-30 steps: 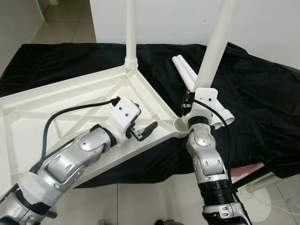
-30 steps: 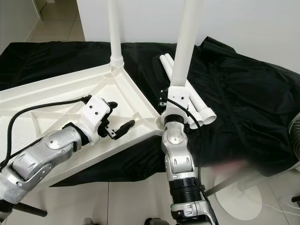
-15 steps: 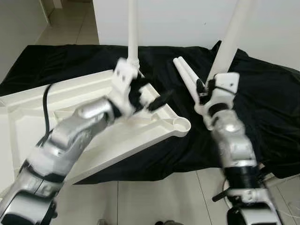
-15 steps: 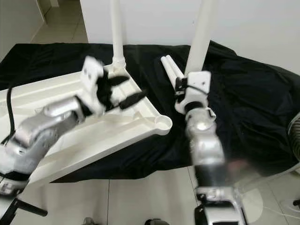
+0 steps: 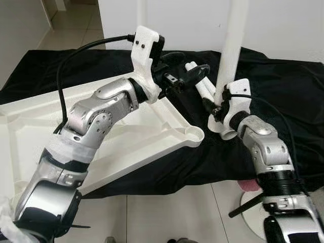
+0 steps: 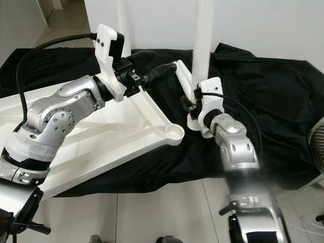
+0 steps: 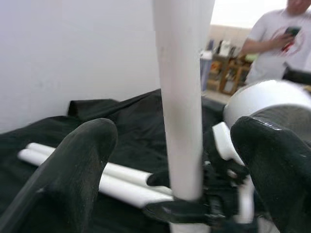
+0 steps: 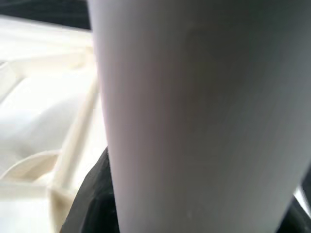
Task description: Building children table
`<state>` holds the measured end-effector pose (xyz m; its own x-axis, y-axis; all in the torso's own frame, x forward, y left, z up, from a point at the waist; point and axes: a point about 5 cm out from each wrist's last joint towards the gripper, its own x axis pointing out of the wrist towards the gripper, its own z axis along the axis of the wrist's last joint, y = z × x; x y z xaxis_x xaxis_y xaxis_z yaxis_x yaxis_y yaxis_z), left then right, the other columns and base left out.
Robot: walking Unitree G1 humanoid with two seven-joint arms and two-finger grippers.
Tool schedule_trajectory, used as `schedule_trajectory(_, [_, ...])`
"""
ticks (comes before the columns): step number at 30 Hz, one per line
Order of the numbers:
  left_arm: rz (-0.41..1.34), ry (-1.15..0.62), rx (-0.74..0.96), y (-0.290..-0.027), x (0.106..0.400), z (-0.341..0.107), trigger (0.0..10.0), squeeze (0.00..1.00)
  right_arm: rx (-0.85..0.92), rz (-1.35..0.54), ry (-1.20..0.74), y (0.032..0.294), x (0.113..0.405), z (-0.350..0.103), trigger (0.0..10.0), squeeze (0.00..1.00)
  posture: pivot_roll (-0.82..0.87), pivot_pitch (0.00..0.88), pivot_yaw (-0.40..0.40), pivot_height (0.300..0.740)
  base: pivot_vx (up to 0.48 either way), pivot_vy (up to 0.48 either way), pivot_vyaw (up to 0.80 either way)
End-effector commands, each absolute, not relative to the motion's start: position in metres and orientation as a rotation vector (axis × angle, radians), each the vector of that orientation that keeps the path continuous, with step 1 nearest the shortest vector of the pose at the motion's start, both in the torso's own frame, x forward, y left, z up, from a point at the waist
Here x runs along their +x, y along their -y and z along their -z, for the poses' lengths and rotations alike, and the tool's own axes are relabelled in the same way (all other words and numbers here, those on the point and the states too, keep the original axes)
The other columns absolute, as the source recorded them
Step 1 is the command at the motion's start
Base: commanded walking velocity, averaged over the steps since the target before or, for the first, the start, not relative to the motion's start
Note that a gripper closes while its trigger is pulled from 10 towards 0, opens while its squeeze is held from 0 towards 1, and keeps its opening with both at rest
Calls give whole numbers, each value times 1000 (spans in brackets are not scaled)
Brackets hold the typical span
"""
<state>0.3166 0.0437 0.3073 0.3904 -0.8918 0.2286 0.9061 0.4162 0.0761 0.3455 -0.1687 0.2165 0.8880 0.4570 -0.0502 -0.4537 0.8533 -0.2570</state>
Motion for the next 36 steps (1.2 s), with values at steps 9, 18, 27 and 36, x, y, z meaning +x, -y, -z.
schedule_trajectory(9, [1273, 226, 8, -20, 314, -302, 10000, 0, -246, -748, 5, 145, 329, -219, 10000, 0, -61, 55, -32, 740, 0, 0, 0])
schedule_trajectory(18, [1348, 208, -97, -12, 312, -314, 10000, 0, -244, -917, 14, 132, 317, -221, 10000, 0, -60, 51, -30, 740, 0, 0, 0])
schedule_trajectory(27, [1466, 228, -249, -21, 312, -339, 10000, 0, -255, -931, -19, 136, 316, -216, 10000, 0, -59, 51, -24, 740, 0, 0, 0])
schedule_trajectory(36, [1451, 253, -225, -25, 316, -343, 0, 0, -266, -916, -37, 137, 316, -210, 10000, 0, -61, 51, -18, 740, 0, 0, 0])
